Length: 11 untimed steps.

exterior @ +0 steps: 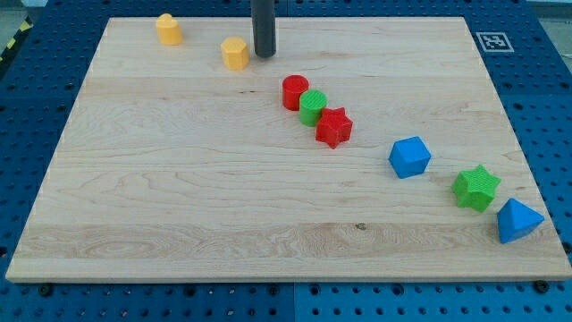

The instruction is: Push the yellow hexagon diagonal to the red circle

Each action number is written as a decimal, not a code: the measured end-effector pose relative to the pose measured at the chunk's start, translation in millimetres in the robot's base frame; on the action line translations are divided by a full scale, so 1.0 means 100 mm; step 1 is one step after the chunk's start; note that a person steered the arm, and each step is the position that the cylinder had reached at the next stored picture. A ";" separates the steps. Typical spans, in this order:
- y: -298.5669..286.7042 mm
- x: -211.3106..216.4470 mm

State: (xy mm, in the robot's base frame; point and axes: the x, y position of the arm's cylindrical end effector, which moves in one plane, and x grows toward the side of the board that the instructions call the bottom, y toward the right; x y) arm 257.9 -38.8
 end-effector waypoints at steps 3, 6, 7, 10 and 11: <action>-0.65 -0.14; -0.25 0.37; -0.63 0.37; -0.28 0.45; -0.32 0.47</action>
